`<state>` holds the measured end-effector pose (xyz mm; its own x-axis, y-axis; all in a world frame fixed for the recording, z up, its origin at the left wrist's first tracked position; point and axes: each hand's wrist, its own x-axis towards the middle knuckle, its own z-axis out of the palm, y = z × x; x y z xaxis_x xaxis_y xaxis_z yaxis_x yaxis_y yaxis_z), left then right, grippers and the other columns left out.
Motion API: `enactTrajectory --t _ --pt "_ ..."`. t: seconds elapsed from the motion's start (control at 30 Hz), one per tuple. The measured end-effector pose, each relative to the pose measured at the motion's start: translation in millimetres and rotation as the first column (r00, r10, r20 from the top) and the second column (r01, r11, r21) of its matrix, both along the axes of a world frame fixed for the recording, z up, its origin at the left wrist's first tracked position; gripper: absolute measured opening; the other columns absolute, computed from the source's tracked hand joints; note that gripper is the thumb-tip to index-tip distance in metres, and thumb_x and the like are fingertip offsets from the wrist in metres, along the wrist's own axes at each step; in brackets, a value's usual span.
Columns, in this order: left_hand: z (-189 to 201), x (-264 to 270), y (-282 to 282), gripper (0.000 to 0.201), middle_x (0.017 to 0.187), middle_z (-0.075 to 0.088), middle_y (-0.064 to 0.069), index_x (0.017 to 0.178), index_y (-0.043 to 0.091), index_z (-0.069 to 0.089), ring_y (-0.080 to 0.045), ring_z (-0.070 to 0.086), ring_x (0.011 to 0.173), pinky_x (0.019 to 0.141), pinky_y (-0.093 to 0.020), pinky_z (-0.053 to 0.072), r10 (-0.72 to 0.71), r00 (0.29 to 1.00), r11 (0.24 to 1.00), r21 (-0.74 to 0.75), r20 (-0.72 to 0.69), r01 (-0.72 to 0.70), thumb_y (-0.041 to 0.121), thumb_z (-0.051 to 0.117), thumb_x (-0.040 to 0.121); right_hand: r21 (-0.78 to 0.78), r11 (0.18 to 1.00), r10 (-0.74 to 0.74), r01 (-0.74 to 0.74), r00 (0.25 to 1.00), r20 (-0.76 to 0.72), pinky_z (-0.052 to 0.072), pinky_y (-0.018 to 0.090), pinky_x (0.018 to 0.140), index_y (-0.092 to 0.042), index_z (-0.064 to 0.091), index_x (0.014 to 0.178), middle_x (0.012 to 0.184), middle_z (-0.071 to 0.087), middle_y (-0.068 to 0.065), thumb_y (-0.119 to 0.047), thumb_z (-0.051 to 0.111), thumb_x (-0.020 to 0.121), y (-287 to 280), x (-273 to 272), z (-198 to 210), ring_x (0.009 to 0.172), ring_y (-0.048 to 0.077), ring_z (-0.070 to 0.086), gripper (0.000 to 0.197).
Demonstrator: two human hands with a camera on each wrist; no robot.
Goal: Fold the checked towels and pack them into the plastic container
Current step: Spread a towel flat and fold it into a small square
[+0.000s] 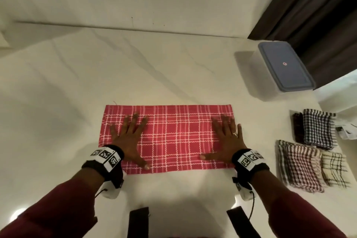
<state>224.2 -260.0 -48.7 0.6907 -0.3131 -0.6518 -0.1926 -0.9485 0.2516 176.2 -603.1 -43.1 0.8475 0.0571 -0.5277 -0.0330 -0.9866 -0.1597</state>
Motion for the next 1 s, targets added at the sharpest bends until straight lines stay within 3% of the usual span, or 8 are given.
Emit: enactTrajectory --t 0.1,0.17,0.23,0.3,0.4,0.5,0.8,1.0 --pt "13.7 -25.2 -3.0 0.153 0.143 -0.047 -0.004 0.138 0.037 -0.035 -0.032 -0.035 0.135 0.104 -0.065 -0.012 0.025 0.997 0.999 -0.029 0.074 -0.023 0.073 0.077 0.041 0.154 0.982 0.088 -0.109 0.986 0.141 -0.017 0.054 0.11 -0.039 -0.007 0.15 0.154 -0.029 0.005 -0.088 0.055 0.057 41.5 -37.9 3.1 0.138 0.032 -0.033 0.122" --pt "18.9 -48.1 -2.9 0.131 0.157 -0.018 -0.004 0.15 0.031 0.001 -0.032 -0.011 0.144 0.112 -0.059 0.002 0.08 0.988 0.986 -0.153 0.135 -0.059 0.061 0.082 0.051 0.262 0.958 0.051 -0.115 0.969 0.242 0.006 0.055 0.116 -0.034 0.028 0.147 0.16 0.008 0.007 -0.064 0.07 0.067 65.4 -57.1 -1.3 0.146 0.033 -0.002 0.095" --pt "23.3 -73.5 3.2 0.09 0.147 0.026 -0.004 0.136 0.025 0.04 -0.028 0.023 0.135 0.111 -0.052 0.027 0.128 0.972 0.966 -0.246 0.197 -0.077 0.048 0.083 0.06 0.314 0.945 -0.003 -0.09 0.959 0.284 0.036 0.046 0.107 -0.027 0.054 0.13 0.14 0.043 0.003 -0.041 0.076 0.072 80.9 -70.5 -4.3 0.132 0.027 0.036 0.063" --pt "18.2 -93.6 12.7 0.058 0.122 0.047 0.003 0.115 0.023 0.055 -0.02 0.04 0.116 0.099 -0.045 0.039 0.165 0.958 0.956 -0.278 0.234 -0.097 0.039 0.082 0.066 0.311 0.95 -0.038 -0.042 0.969 0.245 0.045 0.032 0.092 -0.022 0.064 0.115 0.12 0.056 -0.002 -0.029 0.074 0.076 85.6 -75.2 -3.5 0.112 0.021 0.053 0.041" --pt "8.6 -112.5 24.5 0.037 0.103 0.05 0.01 0.101 0.023 0.061 -0.013 0.046 0.099 0.09 -0.037 0.044 0.255 0.942 0.929 -0.326 0.216 -0.177 0.031 0.08 0.071 0.321 0.946 -0.112 0.052 0.979 0.17 0.047 0.03 0.088 -0.022 0.068 0.102 0.124 0.057 -0.007 -0.026 0.076 0.076 80.1 -74.3 -3.3 0.109 0.017 0.056 0.028" --pt "3.2 -120.3 29.6 0.025 0.102 0.055 0.008 0.099 0.023 0.066 -0.014 0.048 0.098 0.086 -0.031 0.042 0.306 0.907 0.918 -0.344 0.29 -0.2 0.029 0.076 0.076 0.346 0.936 -0.127 0.062 0.978 0.168 0.049 0.032 0.089 -0.022 0.069 0.099 0.125 0.057 -0.006 -0.023 0.075 0.078 77.9 -73.3 -4.7 0.108 0.018 0.057 0.023" --pt "-4.9 -121.1 25.1 0.007 0.093 0.066 0.006 0.086 0.024 0.073 -0.02 0.052 0.09 0.077 -0.033 0.045 0.309 0.82 0.938 -0.294 0.482 -0.181 0.025 0.066 0.084 0.207 0.978 -0.072 0.007 0.949 0.307 0.047 0.035 0.083 -0.02 0.069 0.104 0.104 0.061 0.0 -0.024 0.057 0.093 78.4 -80.2 -3.7 0.099 0.023 0.056 0.017" --pt "-3.0 -119.3 24.7 0.007 0.086 0.068 0.004 0.089 0.02 0.067 -0.025 0.056 0.09 0.078 -0.039 0.041 0.34 0.745 0.927 -0.339 0.574 -0.162 0.015 0.064 0.086 0.19 0.982 -0.084 0.001 0.9 0.428 0.039 0.039 0.092 -0.019 0.068 0.107 0.099 0.067 -0.001 -0.016 0.052 0.093 79.6 -82.1 -2.7 0.095 0.025 0.059 0.022"
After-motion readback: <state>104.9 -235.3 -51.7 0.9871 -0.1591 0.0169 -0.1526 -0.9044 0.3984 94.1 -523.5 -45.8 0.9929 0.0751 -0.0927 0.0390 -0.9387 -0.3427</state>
